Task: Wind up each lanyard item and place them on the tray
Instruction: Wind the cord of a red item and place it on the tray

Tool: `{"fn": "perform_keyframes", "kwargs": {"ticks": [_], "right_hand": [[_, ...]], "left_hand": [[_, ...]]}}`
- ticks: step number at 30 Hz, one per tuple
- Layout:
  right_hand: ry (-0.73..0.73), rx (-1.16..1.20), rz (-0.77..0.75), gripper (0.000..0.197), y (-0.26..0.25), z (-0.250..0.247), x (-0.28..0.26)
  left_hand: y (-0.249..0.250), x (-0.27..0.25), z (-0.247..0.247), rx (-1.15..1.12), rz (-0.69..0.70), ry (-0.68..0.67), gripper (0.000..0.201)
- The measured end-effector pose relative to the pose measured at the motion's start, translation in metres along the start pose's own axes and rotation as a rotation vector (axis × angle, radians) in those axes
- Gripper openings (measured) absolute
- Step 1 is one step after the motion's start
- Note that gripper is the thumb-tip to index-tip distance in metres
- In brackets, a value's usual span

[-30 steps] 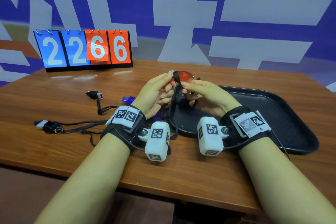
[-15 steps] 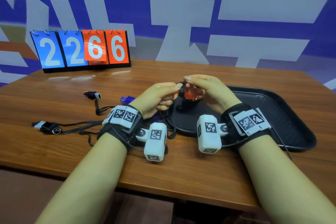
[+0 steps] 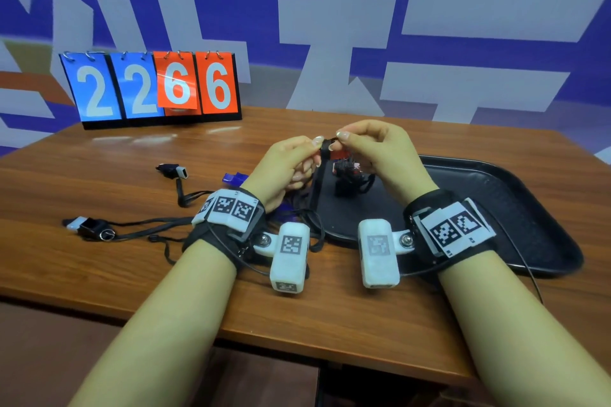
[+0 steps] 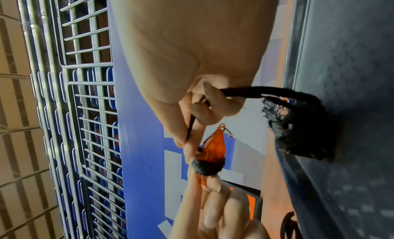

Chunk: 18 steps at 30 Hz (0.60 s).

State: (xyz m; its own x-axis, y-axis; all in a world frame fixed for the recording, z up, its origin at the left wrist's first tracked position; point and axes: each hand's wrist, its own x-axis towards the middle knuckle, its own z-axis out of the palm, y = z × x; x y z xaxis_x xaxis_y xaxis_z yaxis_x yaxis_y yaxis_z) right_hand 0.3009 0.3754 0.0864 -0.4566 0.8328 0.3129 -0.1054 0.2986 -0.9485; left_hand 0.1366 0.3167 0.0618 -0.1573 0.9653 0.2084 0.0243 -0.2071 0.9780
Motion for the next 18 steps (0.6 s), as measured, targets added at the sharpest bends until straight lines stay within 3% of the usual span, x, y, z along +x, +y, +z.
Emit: {"fn": "perform_keyframes", "kwargs": {"ticks": [6,9,18], "right_hand": [[0.004,-0.003,-0.005,0.013,0.008,0.006,-0.002],[-0.011,0.043,0.022,0.006,0.012,0.005,-0.001],[-0.197,0.324,0.259,0.011,0.014,0.005,0.002]], "left_hand": [[-0.004,0.003,0.001,-0.01,0.024,0.097,0.035],[-0.005,0.003,0.003,-0.07,0.021,0.107,0.033],[-0.001,0.003,0.002,-0.407,-0.004,0.028,0.029]]}}
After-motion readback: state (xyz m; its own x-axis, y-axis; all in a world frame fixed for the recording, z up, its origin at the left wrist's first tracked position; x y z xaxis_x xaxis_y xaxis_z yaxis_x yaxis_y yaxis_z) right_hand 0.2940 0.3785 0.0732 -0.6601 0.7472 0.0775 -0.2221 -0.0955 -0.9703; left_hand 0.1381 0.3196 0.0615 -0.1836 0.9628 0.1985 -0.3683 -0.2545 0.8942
